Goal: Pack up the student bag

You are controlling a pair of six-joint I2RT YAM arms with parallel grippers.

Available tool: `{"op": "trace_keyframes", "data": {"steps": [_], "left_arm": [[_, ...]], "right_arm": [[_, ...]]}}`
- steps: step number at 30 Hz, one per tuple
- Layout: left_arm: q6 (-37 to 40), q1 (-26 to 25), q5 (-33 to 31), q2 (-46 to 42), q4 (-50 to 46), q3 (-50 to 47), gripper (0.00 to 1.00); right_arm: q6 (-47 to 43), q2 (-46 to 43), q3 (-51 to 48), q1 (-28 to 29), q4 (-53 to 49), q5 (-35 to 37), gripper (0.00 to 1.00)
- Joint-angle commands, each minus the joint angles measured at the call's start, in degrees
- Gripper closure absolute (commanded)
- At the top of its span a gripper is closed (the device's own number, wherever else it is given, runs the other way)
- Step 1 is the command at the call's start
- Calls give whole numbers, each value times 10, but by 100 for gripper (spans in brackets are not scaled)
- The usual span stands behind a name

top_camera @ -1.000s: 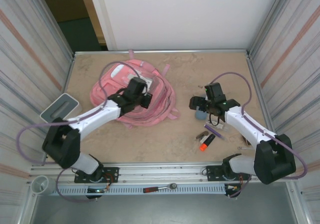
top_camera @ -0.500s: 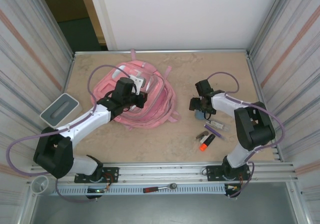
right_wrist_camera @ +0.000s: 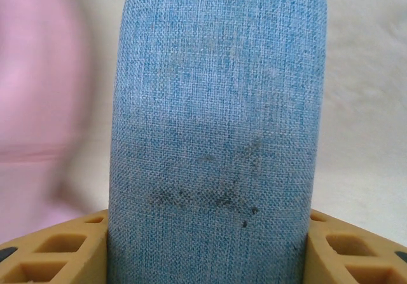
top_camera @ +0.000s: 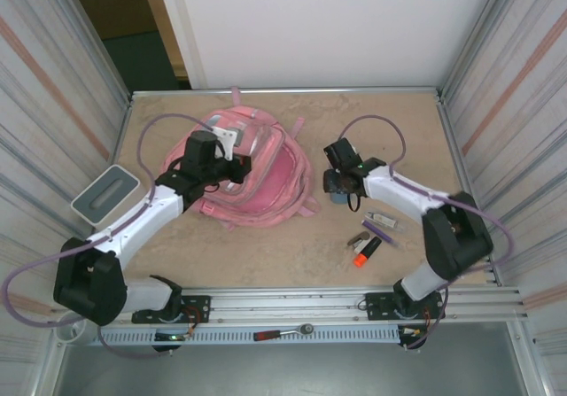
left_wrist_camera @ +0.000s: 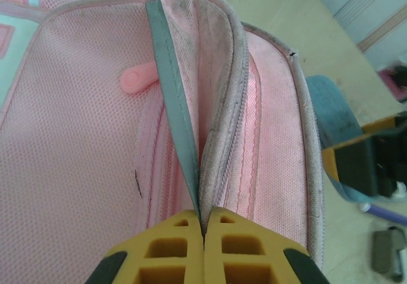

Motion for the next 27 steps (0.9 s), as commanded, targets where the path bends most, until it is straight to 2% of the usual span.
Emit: {"op": "trace_keyframes", "data": {"steps": [1, 2, 4, 10, 14, 19, 20, 22, 23, 25, 27], "left_arm": [[-42, 20, 105, -32, 57, 43, 100], [-53, 26, 116, -33, 59, 48, 100], [-70, 39, 135, -34, 70, 54, 100], [-155, 88, 207, -16, 118, 82, 100], [-175, 99, 222, -12, 122, 100, 100], [-183, 108, 225, -13, 121, 103, 100], [-186, 110, 226, -14, 122, 101, 100], [-191, 114, 227, -17, 124, 97, 100], [-192, 115, 227, -19, 124, 95, 100], [-188, 116, 225, -22, 121, 92, 100], [-186, 117, 221, -23, 120, 89, 100]], "right_arm": [[-7, -81, -26, 10, 101, -173, 63], [5, -81, -28, 12, 131, -224, 63], [25, -64, -15, 22, 154, -267, 63], [118, 38, 35, 45, 224, -309, 63], [170, 120, 92, 65, 266, -311, 61], [245, 246, 208, 99, 296, -270, 54], [253, 268, 230, 106, 310, -277, 51], [260, 295, 273, 117, 306, -285, 35], [258, 295, 276, 119, 306, -286, 31], [251, 272, 250, 119, 303, -272, 22], [243, 242, 206, 112, 310, -268, 19]]}}
